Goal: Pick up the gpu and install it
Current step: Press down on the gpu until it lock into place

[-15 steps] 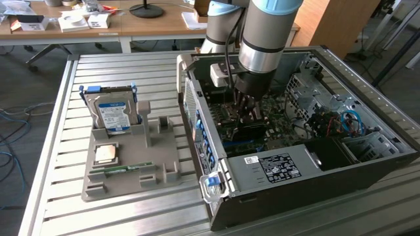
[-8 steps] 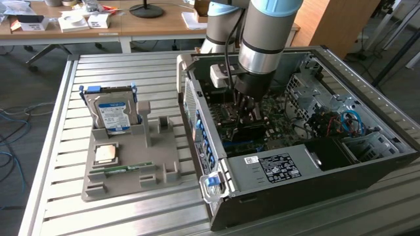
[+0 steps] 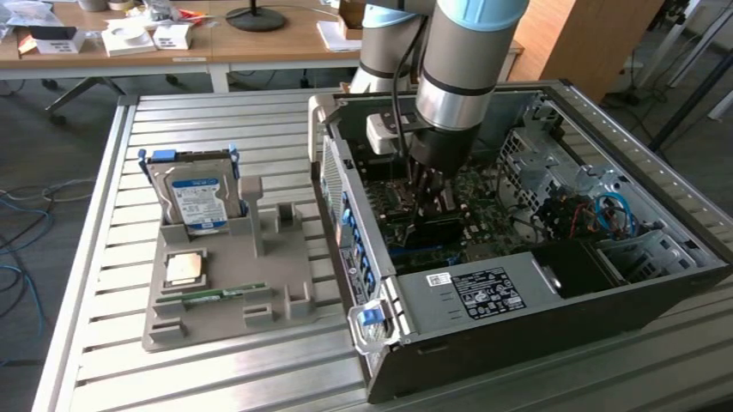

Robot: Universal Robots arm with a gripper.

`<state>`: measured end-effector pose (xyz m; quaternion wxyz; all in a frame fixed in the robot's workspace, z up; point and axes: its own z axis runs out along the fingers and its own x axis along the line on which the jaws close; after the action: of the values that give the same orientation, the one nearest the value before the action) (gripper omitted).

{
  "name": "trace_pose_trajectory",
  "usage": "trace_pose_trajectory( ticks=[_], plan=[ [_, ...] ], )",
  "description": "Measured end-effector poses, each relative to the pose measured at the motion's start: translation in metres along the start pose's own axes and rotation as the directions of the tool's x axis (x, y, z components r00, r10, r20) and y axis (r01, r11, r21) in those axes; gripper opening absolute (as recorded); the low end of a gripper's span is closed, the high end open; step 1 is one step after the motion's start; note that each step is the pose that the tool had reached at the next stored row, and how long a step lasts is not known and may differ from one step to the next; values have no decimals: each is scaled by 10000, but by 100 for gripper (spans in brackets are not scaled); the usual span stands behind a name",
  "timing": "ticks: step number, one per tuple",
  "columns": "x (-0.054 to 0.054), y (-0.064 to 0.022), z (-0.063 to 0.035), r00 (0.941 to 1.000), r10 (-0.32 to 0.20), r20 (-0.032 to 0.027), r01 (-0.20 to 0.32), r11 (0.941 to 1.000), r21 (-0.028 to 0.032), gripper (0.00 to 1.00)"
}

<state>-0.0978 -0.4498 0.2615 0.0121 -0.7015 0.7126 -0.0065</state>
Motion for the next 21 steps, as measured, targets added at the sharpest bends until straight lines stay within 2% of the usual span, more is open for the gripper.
trace_pose_trajectory(
  ticks=[12,21],
  plan=[
    [-3,3,-1,10000,4,22,-4,10000,8,11],
    [-3,-2,-180,10000,3,9,-3,10000,3,11]
  ],
)
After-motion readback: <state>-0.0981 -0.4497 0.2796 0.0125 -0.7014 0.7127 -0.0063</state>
